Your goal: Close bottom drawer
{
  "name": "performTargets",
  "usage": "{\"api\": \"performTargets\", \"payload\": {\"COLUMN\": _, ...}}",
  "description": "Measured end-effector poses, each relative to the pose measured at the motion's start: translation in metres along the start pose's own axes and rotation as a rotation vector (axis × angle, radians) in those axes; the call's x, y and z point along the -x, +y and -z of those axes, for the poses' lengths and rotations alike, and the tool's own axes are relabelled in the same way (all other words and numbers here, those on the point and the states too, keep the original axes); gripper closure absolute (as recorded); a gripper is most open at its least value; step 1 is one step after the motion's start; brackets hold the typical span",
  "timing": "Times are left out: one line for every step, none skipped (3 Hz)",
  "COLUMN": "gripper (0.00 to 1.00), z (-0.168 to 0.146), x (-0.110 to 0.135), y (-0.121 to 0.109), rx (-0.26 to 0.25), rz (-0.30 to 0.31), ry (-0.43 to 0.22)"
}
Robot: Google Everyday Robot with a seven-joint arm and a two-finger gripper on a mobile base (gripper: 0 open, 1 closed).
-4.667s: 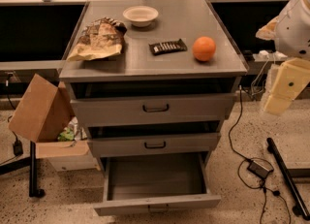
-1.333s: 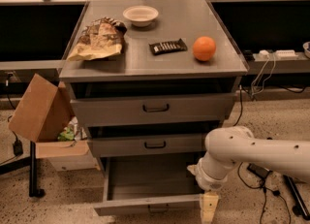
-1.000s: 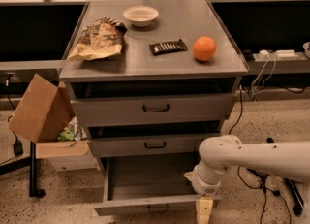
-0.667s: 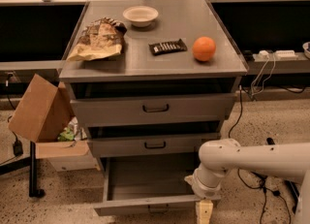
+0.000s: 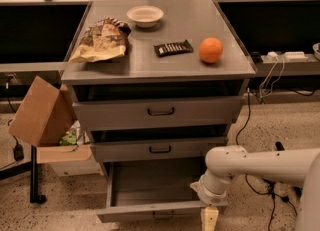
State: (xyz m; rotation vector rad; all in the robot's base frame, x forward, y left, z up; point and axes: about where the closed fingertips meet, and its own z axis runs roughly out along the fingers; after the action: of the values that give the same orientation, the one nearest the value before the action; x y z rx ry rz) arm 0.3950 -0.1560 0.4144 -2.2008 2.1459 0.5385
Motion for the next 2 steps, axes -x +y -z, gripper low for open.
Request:
{"api": "performTargets", "payload": {"gripper": 0.00, "z": -0.047, "x": -0.011, "y": -0.022, "rx": 0.007, "rz": -0.016, "ry": -0.061}}
{"api": "performTargets", "payload": {"gripper": 0.14, "z": -0.126, "x": -0.020, "y": -0.042, "rx": 0.053, "rz": 0.018, "ry": -0.149}}
